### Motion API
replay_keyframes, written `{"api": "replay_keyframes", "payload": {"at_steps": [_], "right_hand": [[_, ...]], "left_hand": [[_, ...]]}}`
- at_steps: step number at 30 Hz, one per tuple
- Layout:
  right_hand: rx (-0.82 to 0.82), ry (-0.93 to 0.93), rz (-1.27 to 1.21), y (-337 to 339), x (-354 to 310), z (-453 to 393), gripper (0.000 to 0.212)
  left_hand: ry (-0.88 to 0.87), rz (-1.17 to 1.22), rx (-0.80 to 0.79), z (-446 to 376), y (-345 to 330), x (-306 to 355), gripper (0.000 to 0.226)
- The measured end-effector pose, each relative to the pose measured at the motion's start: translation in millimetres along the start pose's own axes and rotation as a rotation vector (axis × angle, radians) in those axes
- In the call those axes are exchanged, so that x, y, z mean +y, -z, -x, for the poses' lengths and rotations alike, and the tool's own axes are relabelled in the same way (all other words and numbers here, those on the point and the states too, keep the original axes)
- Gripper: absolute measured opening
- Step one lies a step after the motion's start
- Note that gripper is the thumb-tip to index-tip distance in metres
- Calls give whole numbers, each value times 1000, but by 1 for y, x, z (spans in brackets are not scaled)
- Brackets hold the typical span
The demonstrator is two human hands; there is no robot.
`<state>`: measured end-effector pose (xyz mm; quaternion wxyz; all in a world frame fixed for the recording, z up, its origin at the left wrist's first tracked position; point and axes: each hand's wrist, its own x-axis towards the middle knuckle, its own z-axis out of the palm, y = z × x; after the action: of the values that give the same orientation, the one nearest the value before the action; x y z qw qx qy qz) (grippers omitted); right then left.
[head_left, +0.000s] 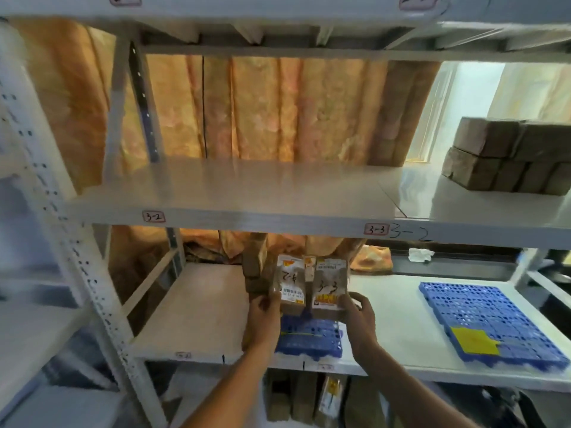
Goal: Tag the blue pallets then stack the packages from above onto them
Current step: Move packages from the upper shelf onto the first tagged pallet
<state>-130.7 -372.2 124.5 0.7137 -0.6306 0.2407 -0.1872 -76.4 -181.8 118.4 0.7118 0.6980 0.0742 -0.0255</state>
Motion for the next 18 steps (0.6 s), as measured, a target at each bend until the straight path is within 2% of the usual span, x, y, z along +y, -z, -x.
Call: {"api": "replay_keyframes", "payload": {"at_steps": [9, 12, 18], "right_hand": [[201, -137, 37, -29, -9, -109, 25], [193, -165, 71, -34, -10, -130, 24], [83, -190, 135, -44, -8, -159, 28]], "left_hand": [[99, -266, 50, -103, -49, 17, 48], [127, -310, 22, -124, -57, 19, 50], [45, -535, 37, -139, -64, 18, 56]]}}
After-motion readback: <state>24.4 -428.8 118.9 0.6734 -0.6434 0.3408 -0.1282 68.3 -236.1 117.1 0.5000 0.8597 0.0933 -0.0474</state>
